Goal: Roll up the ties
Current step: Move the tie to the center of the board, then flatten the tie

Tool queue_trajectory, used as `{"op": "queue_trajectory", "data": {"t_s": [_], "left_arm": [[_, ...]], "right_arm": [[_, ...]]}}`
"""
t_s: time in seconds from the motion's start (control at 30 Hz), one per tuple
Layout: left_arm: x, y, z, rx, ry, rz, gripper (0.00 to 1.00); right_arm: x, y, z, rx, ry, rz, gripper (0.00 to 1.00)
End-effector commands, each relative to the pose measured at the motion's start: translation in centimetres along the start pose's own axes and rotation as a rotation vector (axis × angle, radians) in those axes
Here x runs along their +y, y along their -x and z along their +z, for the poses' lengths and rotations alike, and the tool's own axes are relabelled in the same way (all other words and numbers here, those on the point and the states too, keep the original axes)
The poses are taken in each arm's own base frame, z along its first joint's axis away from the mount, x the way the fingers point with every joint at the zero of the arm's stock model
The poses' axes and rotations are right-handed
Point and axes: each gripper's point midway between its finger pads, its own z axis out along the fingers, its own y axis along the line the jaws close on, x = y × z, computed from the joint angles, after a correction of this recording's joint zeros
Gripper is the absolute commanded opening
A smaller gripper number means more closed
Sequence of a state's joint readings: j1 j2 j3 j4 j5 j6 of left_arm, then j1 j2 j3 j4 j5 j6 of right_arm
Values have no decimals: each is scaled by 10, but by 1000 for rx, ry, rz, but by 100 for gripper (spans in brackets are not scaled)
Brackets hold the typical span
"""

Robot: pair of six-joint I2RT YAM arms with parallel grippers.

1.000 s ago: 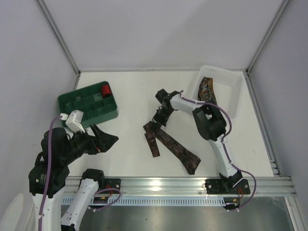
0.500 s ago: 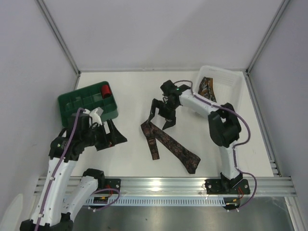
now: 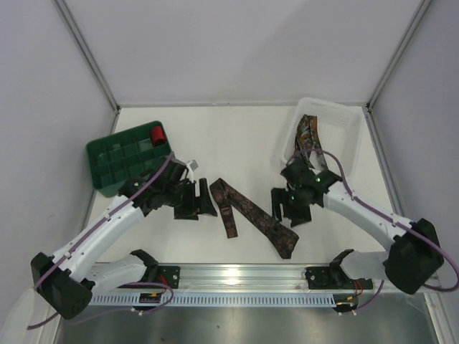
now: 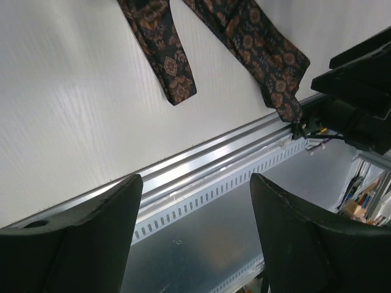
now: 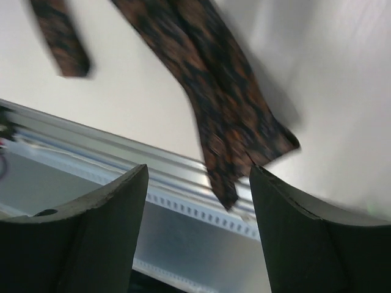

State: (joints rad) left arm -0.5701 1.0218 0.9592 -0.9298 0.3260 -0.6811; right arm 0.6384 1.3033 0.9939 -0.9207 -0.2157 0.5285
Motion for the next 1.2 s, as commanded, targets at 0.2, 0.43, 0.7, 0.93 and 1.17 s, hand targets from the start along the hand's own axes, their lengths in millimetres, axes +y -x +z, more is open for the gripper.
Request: {"op": "queue_trajectory", "data": {"t_s": [0.2, 0.43, 0.7, 0.93, 1.17], "left_arm": [[-33, -41, 49, 185, 101, 209, 80], [-31, -62, 85, 298, 170, 289, 79], [-21, -66, 119, 349, 221, 291, 72], [-37, -42, 116, 182, 185, 433, 68], [-32, -52, 121, 125, 213, 714, 61]], "right_arm": [[-44, -70, 0, -65, -119, 208, 93], [-44, -87, 21, -61, -33, 381, 88], [-39, -85, 37, -76, 86, 499, 80], [-44, -84, 40, -78, 72, 477, 79], [-46, -82, 43, -71, 99, 474, 79]]}}
